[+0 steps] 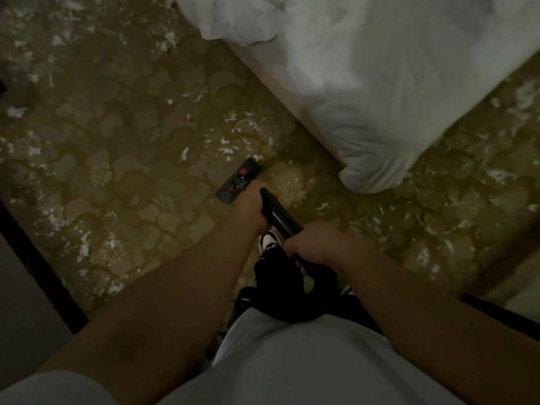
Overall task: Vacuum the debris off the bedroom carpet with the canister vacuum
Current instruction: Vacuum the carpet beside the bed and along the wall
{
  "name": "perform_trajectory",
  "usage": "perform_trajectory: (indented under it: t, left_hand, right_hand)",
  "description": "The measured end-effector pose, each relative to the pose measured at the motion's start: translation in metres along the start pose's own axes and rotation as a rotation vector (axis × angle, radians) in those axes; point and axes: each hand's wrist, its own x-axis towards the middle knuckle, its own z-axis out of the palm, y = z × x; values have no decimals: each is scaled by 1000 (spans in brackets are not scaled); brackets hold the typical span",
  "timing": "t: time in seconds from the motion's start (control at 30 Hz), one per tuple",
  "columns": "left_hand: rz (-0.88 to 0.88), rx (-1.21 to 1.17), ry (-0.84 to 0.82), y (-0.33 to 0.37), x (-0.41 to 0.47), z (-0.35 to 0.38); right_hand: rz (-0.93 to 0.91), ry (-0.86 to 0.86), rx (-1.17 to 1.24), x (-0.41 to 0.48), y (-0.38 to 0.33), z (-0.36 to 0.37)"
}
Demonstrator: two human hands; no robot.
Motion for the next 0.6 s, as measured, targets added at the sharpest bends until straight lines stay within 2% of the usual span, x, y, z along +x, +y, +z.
perform_trajectory:
  t: [0.17, 0.33, 0.6]
  left_hand:
    - [-22, 91, -112, -75, -18, 77]
    - [-50, 117, -211, -179, -41, 148]
    - [-154, 488, -307, -332, -86, 225]
  right_hand:
    - [7, 100, 60, -40, 85, -49]
    - [74, 151, 132, -71, 197, -92]
    - [207, 150, 518, -126, 355, -112]
